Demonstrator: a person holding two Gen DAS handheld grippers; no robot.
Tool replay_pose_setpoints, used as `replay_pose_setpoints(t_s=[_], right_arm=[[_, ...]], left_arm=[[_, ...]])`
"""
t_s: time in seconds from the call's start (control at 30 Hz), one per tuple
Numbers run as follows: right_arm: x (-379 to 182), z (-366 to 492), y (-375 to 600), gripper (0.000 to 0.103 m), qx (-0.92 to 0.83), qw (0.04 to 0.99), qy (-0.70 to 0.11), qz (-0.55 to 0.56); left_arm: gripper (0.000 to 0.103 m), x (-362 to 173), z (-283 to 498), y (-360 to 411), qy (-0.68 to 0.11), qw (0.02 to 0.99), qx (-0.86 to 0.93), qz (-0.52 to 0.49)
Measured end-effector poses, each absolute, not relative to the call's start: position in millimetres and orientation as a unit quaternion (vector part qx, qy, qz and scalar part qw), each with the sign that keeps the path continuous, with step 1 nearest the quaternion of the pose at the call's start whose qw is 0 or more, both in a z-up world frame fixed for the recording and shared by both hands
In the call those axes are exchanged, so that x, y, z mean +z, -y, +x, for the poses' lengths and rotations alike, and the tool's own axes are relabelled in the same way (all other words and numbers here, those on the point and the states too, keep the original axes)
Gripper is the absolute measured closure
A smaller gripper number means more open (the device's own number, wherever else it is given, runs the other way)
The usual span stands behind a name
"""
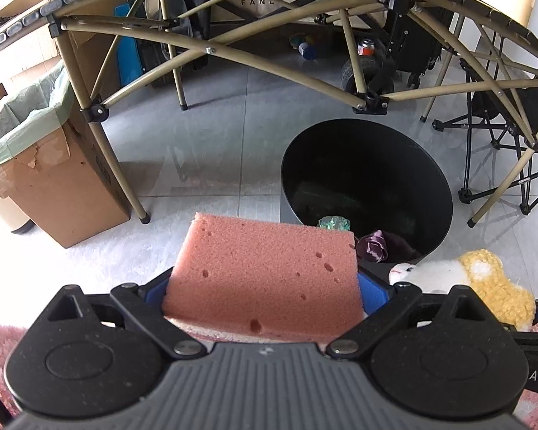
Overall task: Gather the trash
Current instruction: 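Carry the sponge and plush toy down below the table toward the black bin, then lower the left tool over the bin and open it to drop the sponge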
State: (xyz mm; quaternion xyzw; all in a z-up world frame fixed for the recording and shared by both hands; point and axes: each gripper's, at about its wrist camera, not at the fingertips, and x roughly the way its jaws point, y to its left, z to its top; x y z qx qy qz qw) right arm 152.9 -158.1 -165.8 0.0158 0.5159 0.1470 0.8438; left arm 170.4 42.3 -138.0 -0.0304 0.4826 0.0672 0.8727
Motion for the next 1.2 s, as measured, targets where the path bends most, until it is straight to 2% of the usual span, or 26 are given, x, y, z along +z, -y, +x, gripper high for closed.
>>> replay_pose_setpoints(t_s=[1.2], right_arm=[[-154.6, 190.4, 236.1, 0.055, 0.059, 0.871, -0.476, 0.103]], left_arm=[[0.005, -144.7, 233.2, 7.0, -0.508, 0.861, 0.029, -0.016]])
